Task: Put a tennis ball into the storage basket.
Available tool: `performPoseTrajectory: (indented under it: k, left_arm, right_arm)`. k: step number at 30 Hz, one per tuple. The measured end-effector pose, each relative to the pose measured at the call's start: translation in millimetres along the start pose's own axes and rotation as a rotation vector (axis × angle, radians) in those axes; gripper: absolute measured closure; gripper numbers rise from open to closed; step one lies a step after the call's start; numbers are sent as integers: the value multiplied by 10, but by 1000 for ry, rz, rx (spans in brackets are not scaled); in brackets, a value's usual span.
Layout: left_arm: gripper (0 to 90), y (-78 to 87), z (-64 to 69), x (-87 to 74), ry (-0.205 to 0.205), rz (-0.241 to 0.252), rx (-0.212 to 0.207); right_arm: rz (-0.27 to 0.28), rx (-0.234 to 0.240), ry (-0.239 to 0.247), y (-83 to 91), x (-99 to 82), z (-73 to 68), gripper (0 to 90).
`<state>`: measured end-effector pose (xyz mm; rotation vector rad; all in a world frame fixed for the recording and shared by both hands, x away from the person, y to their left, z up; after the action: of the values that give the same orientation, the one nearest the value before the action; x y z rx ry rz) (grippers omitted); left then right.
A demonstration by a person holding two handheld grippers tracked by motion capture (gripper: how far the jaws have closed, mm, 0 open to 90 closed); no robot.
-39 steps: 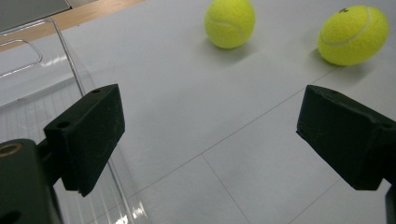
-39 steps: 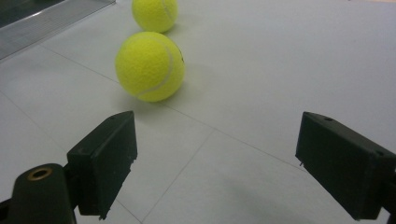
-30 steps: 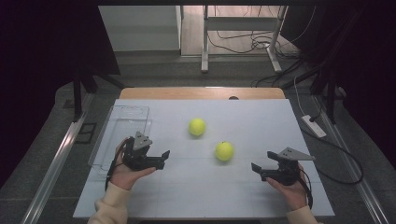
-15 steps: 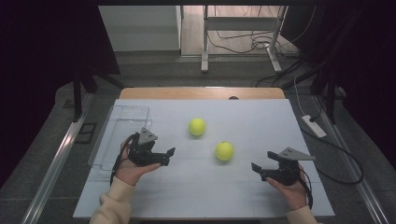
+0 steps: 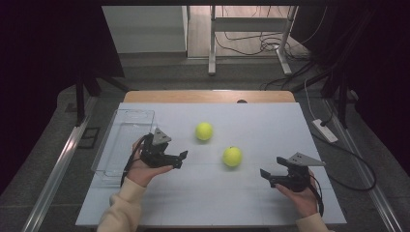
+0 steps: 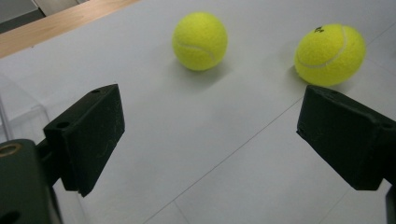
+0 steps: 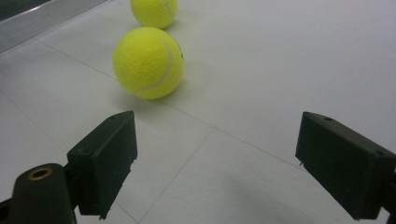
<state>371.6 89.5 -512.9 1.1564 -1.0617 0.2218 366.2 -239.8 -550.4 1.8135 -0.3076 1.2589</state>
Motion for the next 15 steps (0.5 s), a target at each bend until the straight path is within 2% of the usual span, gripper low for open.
performPoseTrajectory:
  k: [3, 7, 15]
  left_arm:
    - [84, -24, 20, 51, -20, -14, 0]
    - [85, -38, 52, 130, -23, -6, -14]
    - [83, -101, 80, 181, -34, -20, -22]
  right_arm:
    - [1, -2, 1, 1, 2, 0, 127]
    - [2, -3, 0, 6, 1, 4, 127]
    - [-1, -5, 4, 2, -1, 2, 127]
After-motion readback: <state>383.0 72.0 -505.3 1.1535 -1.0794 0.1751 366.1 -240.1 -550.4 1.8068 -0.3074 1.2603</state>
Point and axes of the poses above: each handheld gripper's, and its own axes: y roughly backward along the jaws, x roughly out of its top, z roughly to its right, the point moved 10 cm from there along -y, roughly forward along the jaws
